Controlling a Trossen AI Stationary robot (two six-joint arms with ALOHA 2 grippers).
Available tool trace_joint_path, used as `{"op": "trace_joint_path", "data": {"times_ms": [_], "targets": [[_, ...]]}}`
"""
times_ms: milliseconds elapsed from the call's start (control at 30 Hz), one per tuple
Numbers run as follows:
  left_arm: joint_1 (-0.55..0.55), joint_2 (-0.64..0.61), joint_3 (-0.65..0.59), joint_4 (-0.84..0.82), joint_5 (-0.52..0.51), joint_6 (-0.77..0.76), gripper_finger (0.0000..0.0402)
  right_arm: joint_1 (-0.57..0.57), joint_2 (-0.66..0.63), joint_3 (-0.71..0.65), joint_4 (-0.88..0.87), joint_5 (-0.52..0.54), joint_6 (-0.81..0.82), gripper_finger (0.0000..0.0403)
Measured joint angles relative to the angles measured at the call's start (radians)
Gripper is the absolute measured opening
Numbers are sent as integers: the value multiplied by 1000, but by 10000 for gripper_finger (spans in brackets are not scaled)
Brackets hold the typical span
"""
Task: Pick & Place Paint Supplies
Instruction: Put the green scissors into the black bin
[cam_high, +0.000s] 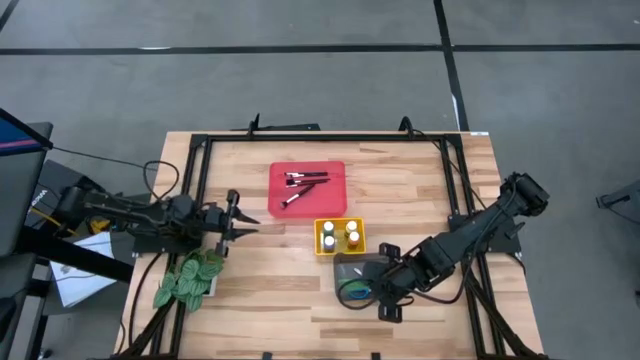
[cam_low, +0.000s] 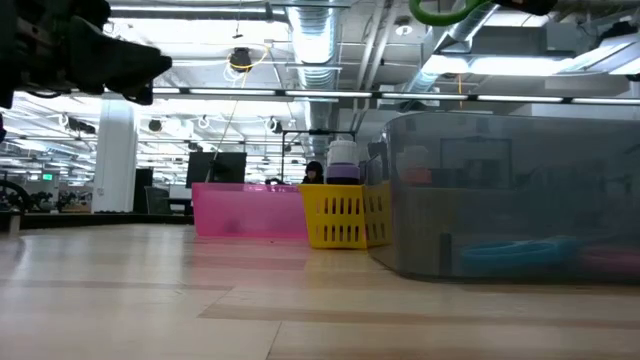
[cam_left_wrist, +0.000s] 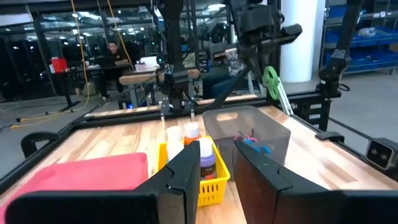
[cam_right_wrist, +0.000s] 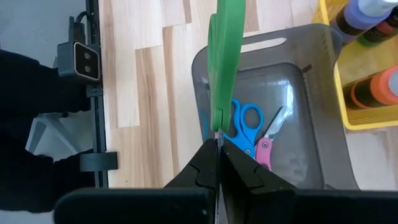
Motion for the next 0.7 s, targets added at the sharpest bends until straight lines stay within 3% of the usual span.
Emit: {"op": "trace_joint_path", "data": {"times_ms": [467, 700], "targets": [[0, -405, 1, -435, -1, -3, 85, -20, 0, -22, 23, -66, -16, 0], [0, -409, 8, -447, -42, 3, 85, -36, 1, -68, 49, -83, -16, 0]]}}
